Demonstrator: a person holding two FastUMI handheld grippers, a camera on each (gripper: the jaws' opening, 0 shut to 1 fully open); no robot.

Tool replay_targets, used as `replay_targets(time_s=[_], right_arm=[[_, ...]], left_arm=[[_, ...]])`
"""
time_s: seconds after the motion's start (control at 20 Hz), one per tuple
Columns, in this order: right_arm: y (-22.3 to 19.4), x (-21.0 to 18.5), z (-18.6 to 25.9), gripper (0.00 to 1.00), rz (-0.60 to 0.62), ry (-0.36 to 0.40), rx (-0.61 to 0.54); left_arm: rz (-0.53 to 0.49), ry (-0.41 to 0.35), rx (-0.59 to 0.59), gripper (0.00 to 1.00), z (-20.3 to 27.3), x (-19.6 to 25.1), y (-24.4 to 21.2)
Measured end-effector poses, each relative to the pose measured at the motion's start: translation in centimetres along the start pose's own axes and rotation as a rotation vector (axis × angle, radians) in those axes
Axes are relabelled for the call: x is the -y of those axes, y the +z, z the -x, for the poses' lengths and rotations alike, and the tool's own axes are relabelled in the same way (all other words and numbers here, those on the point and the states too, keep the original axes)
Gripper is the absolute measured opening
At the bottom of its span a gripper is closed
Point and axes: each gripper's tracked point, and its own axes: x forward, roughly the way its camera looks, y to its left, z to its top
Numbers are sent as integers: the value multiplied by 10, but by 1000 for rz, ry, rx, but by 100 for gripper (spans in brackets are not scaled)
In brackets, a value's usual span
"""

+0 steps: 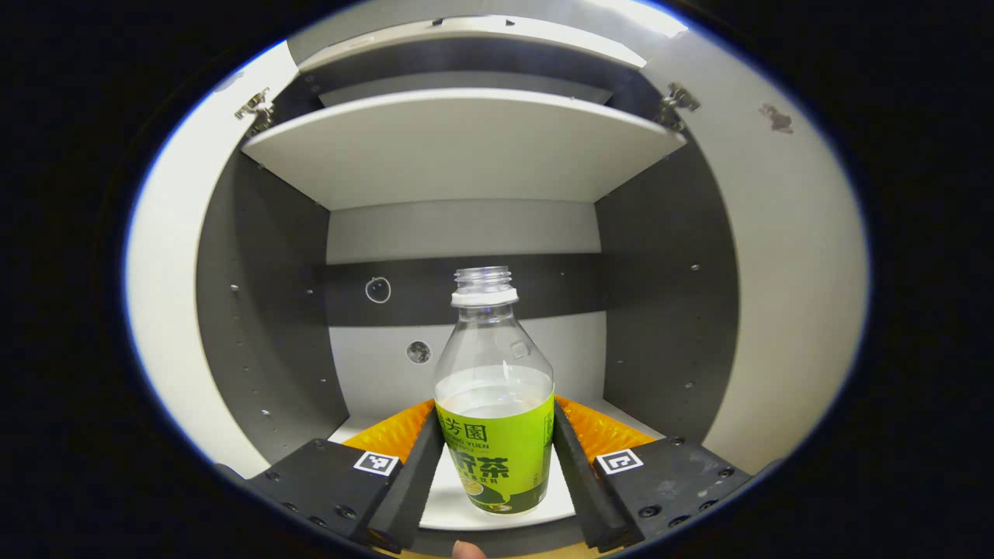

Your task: Grasp the bottle in the cabinet with the left hand and place it on the coaster, then close the right door with the right hand and the left door with the left hand.

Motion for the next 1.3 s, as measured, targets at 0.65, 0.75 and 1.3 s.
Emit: replay_targets(time_s=[0.65, 0.75, 1.3], right_arm=[[26, -38, 32, 98, 13, 44, 79], [25, -39, 33, 97, 18, 44, 80], [31, -27, 33, 97, -63, 82, 86]], left_arm=[[50, 1, -26, 78, 215, 24, -101], [41, 18, -34, 77, 237, 30, -130], [19, -69, -78, 78, 317, 109, -275]])
